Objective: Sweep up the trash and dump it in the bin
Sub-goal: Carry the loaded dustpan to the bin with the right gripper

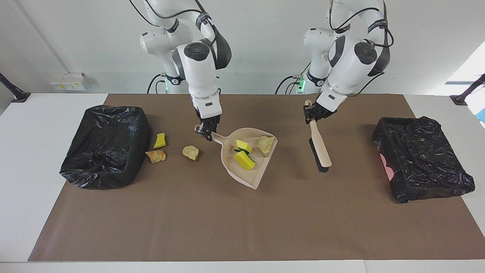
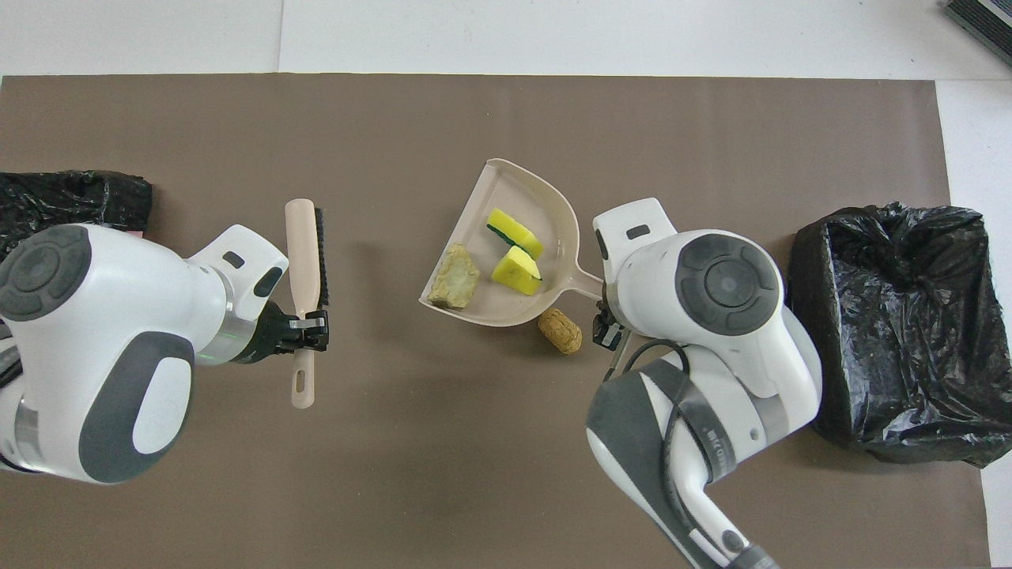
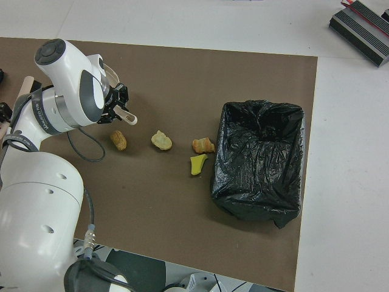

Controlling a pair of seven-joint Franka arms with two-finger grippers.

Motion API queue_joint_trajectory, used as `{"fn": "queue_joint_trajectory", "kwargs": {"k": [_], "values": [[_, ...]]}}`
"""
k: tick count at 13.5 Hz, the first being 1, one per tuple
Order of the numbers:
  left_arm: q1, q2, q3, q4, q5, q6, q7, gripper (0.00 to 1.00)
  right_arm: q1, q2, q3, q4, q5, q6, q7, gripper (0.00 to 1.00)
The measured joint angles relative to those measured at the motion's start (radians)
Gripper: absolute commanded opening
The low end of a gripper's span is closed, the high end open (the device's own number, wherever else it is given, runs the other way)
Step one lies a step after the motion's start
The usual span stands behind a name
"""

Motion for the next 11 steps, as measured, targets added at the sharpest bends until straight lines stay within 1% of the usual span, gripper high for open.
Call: {"fn": "queue_joint_trajectory", "kwargs": {"k": [3,7,9,11], "values": [[-0.013,-0.049,-0.083,-0.079,0.000,0.036,-0.086,0.00,-0.122,-0.020,-0.005,0.049,0.005,-0.112,-0.174,0.00],[-0.018,-0.077,-0.257,-0.206,0.001,0.165,-0.250,0.00,-0.291,-0.049,-0.012,0.062,0.007,-0.190,-0.425,0.00],[-0.031,-0.094,-0.343,-0.259,0.001,0.200,-0.339,0.00,-0.388,-0.058,-0.015,0.062,0.006,-0.200,-0.537,0.00],[-0.072,-0.118,-0.383,-0.309,0.001,0.225,-0.408,0.00,-0.469,-0.060,-0.017,0.062,0.003,-0.200,-0.629,0.00]]}}
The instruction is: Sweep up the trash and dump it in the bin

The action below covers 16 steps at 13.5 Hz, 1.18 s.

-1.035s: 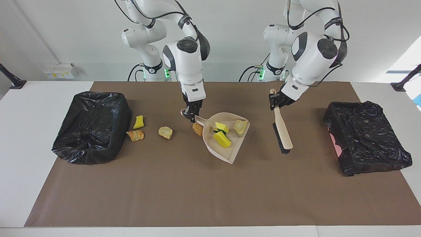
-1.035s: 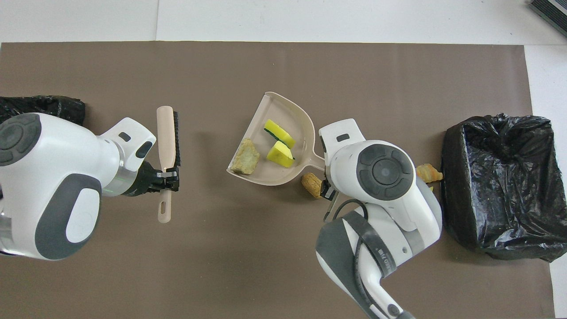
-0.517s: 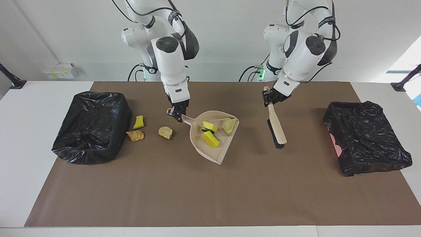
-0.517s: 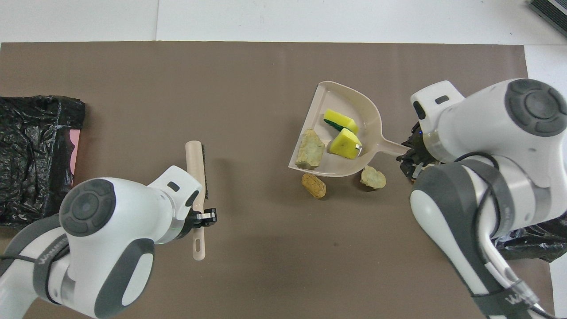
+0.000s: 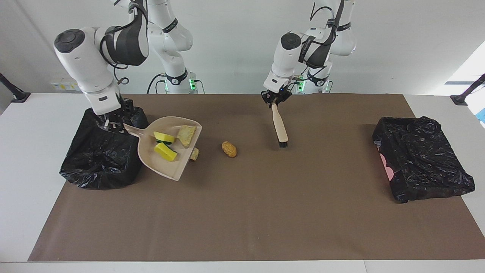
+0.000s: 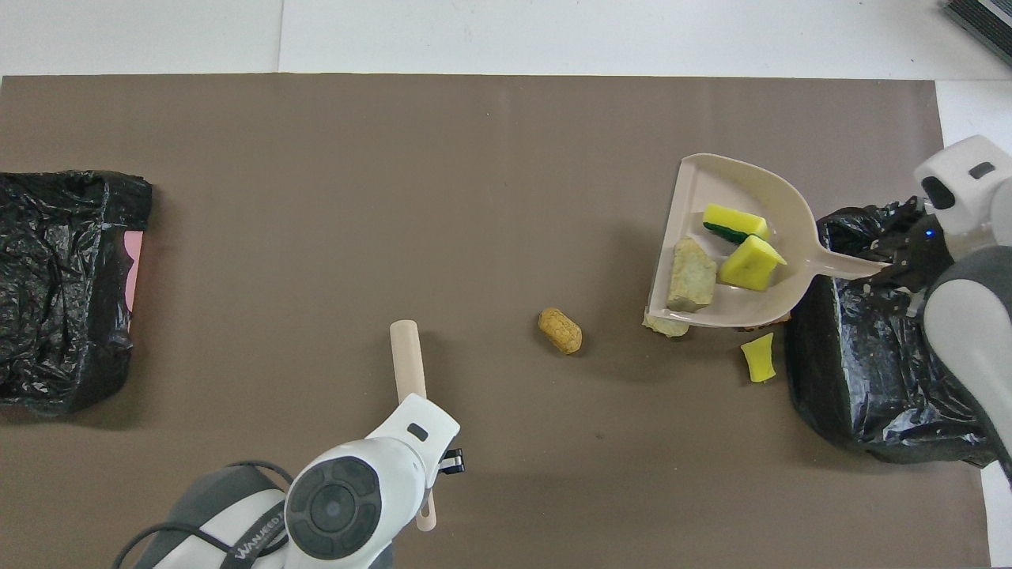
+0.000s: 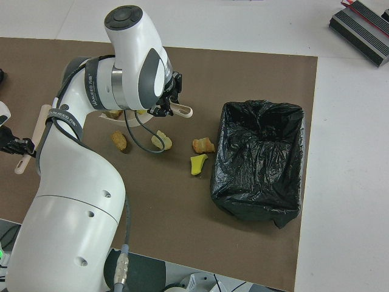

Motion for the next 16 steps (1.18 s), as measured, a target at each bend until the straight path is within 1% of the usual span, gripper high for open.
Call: {"fn": "queue_joint_trajectory", "kwargs": {"k": [3,5,10,14,16], "values": [[-0.087,-0.017,-0.004,-0.095,0.000,0.125,-0.082,0.00,-0.075,0.000,0.000,0.001,-0.035,0.000,-0.094,0.00],[-0.117,-0.016,-0.005,-0.141,-0.008,0.183,-0.106,0.00,-0.104,0.000,0.000,0.002,-0.047,0.000,-0.107,0.00],[-0.120,-0.015,-0.004,-0.150,-0.042,0.197,-0.106,0.00,-0.114,0.000,0.001,0.002,-0.055,0.000,-0.114,0.00],[-0.180,-0.015,-0.005,-0.148,-0.109,0.201,-0.091,0.00,-0.130,0.000,0.001,0.005,-0.058,0.000,-0.116,0.00],[-0.197,-0.015,-0.006,-0.146,-0.148,0.202,-0.038,0.00,-0.130,0.000,0.001,0.005,-0.058,0.000,-0.116,0.00]]}}
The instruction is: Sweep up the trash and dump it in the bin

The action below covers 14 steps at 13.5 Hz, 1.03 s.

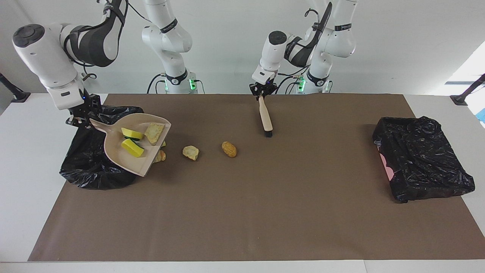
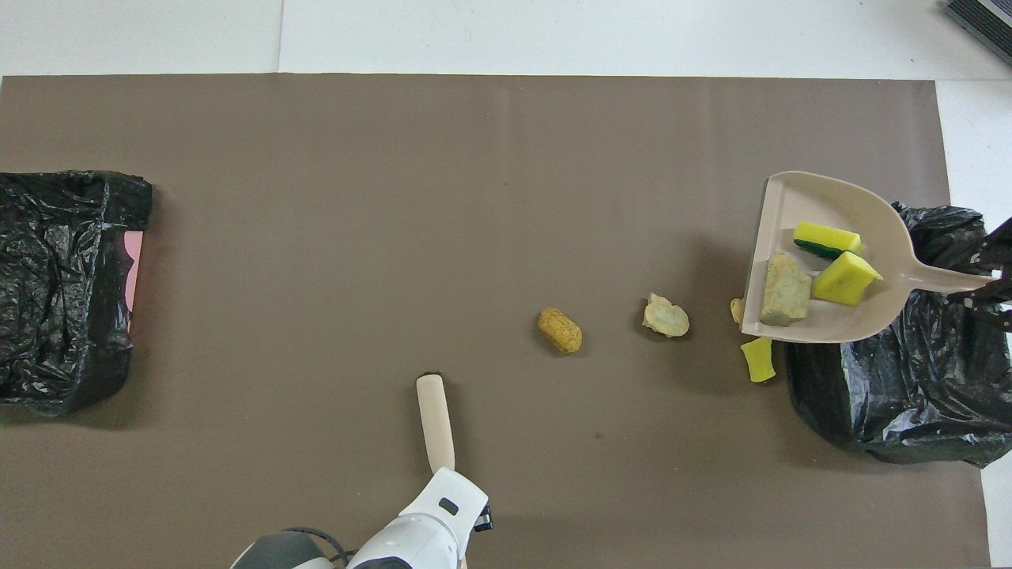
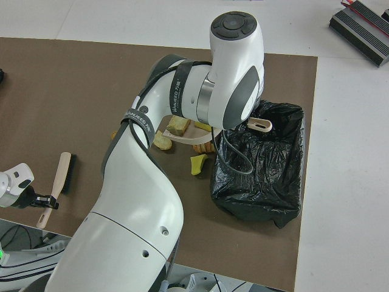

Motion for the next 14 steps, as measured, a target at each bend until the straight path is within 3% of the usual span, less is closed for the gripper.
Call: {"fn": "queue_joint_trajectory", "kwargs": {"k": [1,2,3,4,8,14], "values": [[-0.001,0.000,0.000,0.000,-0.014,0.000,0.027,0.00,0.000,0.000,0.000,0.001,0.000,0.000,0.000,0.00],[-0.001,0.000,0.002,0.000,-0.018,0.000,0.041,0.18,0.000,0.000,0.000,0.001,0.000,0.000,0.000,0.00],[-0.001,0.000,0.003,0.000,-0.019,-0.002,0.048,0.78,0.000,0.000,0.000,0.001,0.000,0.000,0.000,0.00],[-0.001,0.000,0.005,0.000,-0.020,-0.003,0.051,1.00,0.000,0.000,0.000,0.002,0.000,0.000,0.000,0.00],[0.038,0.009,0.016,0.033,-0.025,-0.037,0.054,1.00,0.000,0.000,0.000,0.024,-0.001,0.000,0.000,0.00],[0.308,0.028,0.027,0.218,-0.024,-0.218,0.293,1.00,-0.011,-0.001,0.000,0.059,-0.030,0.000,0.000,0.00]]}}
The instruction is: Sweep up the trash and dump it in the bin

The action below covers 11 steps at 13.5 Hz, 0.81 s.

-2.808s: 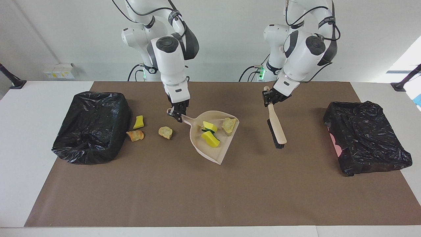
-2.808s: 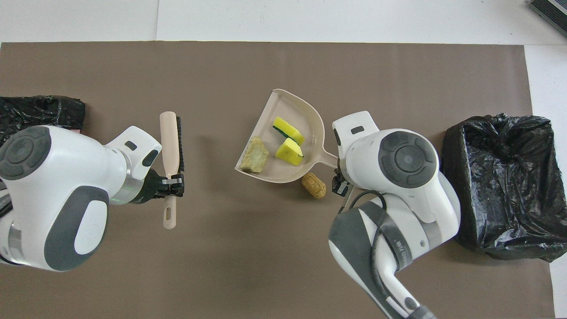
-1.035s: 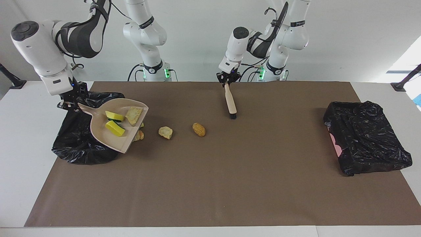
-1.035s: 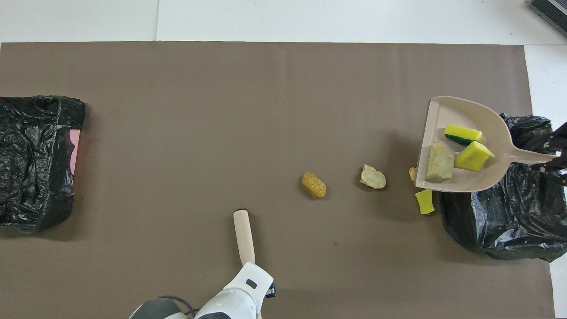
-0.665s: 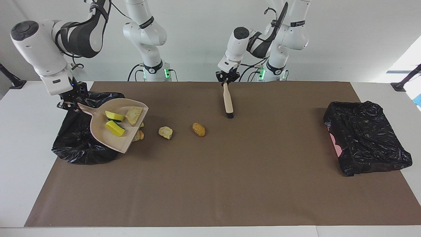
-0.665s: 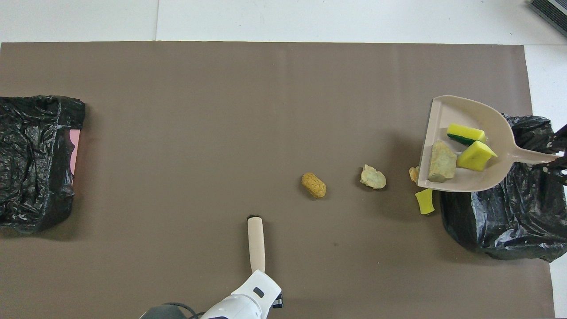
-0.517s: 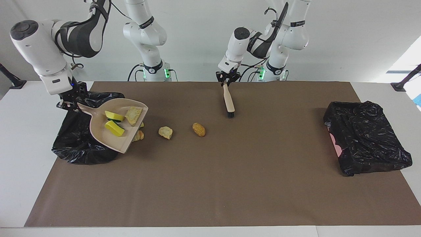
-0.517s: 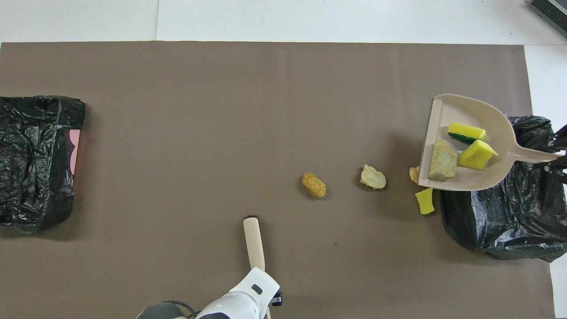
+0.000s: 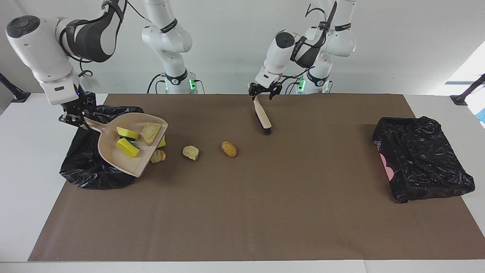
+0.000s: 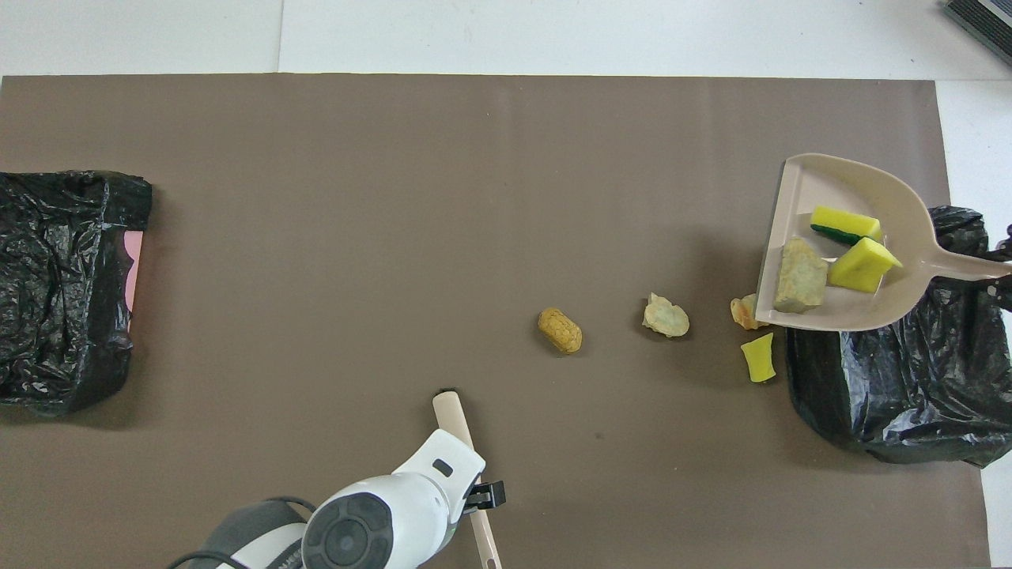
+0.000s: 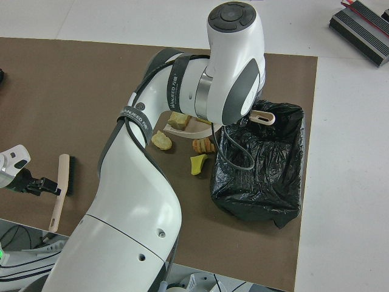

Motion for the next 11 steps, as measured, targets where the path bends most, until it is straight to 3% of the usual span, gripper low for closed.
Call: {"fn": "queue_joint_trajectory", "kwargs": {"k": [6,11], "values": [[0.229,0.117,0.004,0.174,0.128,-0.045,0.145,1.00,-0.107,0.000,-0.001,0.021,-0.089,-0.014,-0.080,0.00],[0.367,0.259,0.005,0.463,0.239,-0.243,0.242,1.00,-0.186,0.000,-0.002,0.033,-0.132,-0.014,-0.218,0.00]]}}
